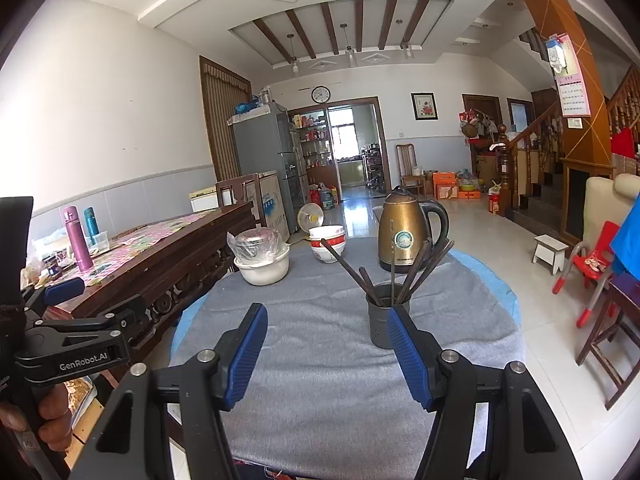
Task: Organize utensils
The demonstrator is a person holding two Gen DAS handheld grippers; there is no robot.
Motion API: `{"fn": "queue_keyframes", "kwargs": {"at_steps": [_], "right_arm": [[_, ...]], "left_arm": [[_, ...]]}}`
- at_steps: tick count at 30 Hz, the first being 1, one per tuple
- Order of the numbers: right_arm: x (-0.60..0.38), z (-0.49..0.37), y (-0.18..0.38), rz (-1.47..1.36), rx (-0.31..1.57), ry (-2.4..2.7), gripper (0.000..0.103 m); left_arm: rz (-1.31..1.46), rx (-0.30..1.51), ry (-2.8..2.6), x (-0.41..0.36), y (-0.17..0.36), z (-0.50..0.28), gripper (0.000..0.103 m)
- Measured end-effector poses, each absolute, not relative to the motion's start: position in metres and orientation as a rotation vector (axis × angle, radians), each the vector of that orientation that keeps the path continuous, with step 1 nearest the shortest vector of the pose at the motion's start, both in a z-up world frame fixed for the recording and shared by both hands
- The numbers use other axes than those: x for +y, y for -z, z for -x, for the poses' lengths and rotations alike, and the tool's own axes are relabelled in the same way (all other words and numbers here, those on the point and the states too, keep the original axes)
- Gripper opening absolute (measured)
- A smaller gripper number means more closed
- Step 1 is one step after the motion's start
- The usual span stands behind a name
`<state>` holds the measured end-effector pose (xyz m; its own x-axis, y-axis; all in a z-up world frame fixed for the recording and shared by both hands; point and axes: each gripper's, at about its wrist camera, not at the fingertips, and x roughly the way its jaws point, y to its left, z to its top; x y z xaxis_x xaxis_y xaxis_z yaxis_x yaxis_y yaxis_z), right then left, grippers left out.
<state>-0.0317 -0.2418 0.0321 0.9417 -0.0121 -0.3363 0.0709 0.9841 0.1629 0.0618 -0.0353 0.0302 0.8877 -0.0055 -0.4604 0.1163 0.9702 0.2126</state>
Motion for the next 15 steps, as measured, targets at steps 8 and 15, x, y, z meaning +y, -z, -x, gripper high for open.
{"fn": "queue_keyframes", "kwargs": {"at_steps": [8, 15], "right_arm": [[-0.2420, 0.0326, -0.0321, -0.169, 0.340, 0.041, 0.067], [-0.2407, 0.0321, -0.0316, -0.168, 0.342, 0.041, 0.067]], "left_arm": [[-0.232, 0.477, 0.065, -0.0333, -0.0304, -0.0624, 0.100], [-0.230, 0.481, 0.066, -0.0318, -0.0302, -0.0620, 0.100]]}}
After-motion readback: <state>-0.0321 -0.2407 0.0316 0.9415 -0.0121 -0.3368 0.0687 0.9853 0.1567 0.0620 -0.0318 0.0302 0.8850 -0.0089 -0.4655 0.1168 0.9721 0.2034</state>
